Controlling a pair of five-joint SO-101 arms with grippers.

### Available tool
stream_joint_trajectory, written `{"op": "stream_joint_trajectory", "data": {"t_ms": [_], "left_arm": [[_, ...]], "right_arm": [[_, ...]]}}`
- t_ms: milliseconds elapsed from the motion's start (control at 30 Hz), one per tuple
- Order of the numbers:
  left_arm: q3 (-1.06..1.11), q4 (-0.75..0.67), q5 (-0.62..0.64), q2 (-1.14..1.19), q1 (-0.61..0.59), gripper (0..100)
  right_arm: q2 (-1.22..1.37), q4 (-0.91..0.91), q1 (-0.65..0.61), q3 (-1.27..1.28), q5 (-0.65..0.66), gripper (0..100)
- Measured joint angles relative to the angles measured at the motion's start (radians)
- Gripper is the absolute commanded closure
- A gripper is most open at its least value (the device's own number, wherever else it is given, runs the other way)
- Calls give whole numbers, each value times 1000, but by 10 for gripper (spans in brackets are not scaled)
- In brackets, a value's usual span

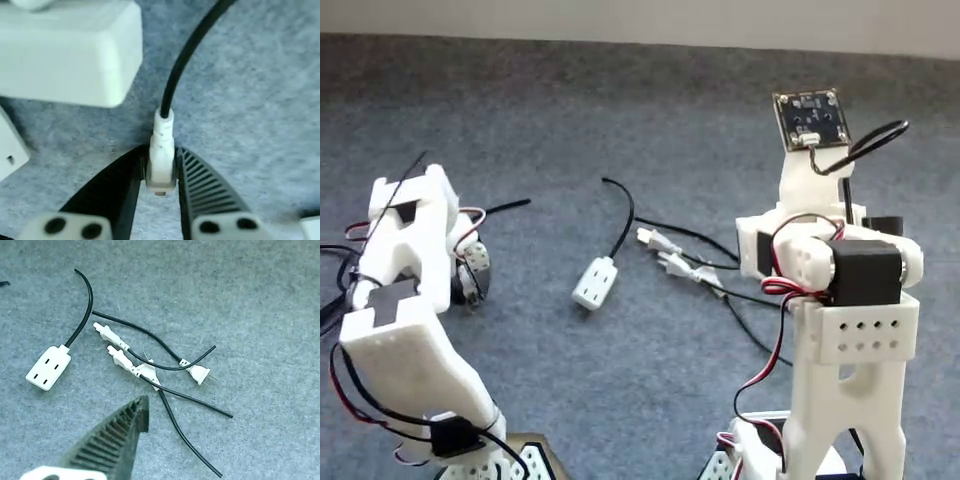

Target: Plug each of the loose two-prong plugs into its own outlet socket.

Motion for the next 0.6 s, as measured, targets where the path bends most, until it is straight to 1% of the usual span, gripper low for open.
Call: {"op": "stream_joint_trajectory", "data": {"t_ms": [133,267,400,500,600], "left_arm": [[-35,11,5,-6,41,994],[-175,117,11,-54,127,994],[-381,267,8,-195,252,994],[-434,298,6,-347,321,994],[-427,308,11,-519,341,994]], "right_arm": [[0,0,0,0,0,416],[0,0,0,0,0,416],[0,0,2,0,0,416],[0,0,0,2,0,416],[0,0,0,3,0,416]]}}
